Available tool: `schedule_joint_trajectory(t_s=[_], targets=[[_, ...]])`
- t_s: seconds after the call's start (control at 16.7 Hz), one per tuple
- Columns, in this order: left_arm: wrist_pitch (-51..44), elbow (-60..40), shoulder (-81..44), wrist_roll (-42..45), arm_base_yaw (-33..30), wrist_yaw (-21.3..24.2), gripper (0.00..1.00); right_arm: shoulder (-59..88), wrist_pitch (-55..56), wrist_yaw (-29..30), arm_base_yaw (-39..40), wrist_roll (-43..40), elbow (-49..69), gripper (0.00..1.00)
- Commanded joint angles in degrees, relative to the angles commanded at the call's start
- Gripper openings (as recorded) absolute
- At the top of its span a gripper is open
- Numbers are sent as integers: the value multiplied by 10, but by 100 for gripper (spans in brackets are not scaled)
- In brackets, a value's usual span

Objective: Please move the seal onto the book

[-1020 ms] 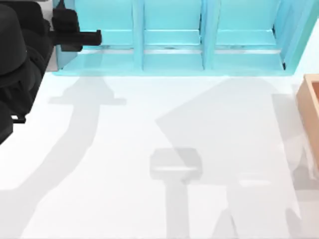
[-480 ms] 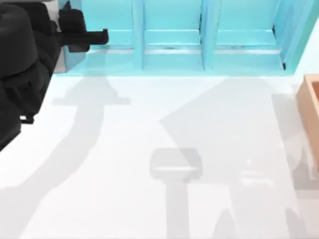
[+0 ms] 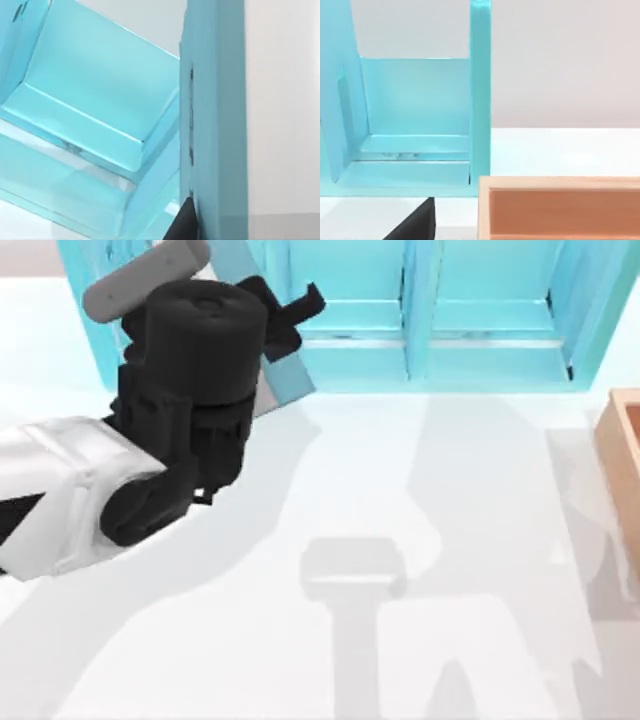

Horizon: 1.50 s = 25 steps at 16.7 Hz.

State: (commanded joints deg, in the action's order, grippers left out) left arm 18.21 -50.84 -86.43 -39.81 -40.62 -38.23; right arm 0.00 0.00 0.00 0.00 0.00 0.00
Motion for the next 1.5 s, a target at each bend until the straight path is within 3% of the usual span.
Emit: schedule_joint_trajectory(t_s=[0.48,0.78,1.08,1.5], targets=[[-65,-76,-177,-528,-160,-172,0,0,0,0,0,0,0,100],[-99,-109,-246,-780,-237,-256,0,0,0,0,0,0,0,100],[-116,-125,-275,-899,-275,-302,0,0,0,0,0,0,0,100],[-118,-122,-276,-905,-275,-302,0,0,0,0,0,0,0,100]])
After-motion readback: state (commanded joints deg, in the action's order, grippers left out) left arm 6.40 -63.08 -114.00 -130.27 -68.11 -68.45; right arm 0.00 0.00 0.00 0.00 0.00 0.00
